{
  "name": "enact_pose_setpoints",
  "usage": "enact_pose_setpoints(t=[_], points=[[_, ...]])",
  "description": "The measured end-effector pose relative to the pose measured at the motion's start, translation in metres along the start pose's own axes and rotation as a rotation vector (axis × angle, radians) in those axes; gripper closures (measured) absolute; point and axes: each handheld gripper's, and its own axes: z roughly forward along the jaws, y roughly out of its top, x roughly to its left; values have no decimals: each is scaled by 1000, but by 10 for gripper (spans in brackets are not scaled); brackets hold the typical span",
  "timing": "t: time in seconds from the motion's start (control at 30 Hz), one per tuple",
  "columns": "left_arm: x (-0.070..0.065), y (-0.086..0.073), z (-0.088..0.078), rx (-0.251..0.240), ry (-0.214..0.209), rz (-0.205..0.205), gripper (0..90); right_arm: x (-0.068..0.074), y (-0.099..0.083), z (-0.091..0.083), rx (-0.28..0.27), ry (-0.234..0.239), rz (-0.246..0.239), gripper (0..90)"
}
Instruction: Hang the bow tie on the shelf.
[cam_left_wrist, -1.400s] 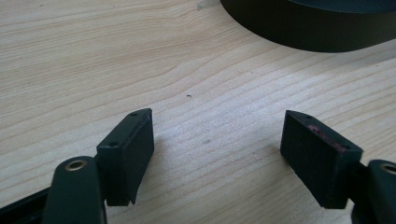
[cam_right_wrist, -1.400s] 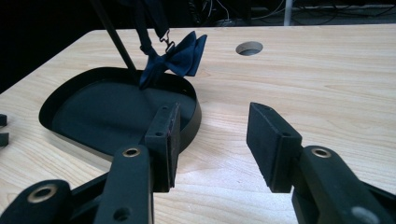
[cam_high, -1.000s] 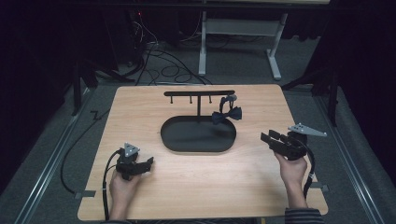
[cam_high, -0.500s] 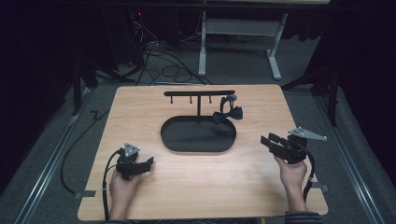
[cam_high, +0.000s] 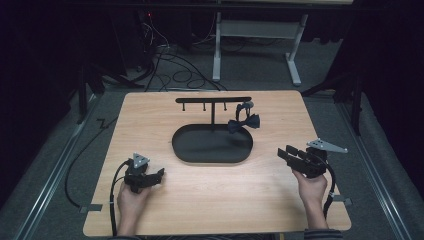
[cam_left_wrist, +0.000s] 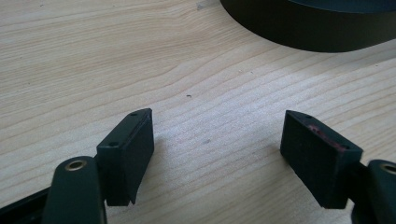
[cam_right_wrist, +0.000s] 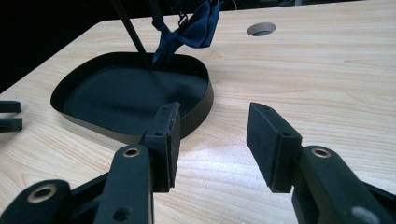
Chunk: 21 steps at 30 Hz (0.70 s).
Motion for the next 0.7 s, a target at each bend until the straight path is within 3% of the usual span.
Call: enact_pose_setpoints(t=[0.7], points=[[0,0,0,0,0,0,263,6,-10,13,23,7,-9,561]])
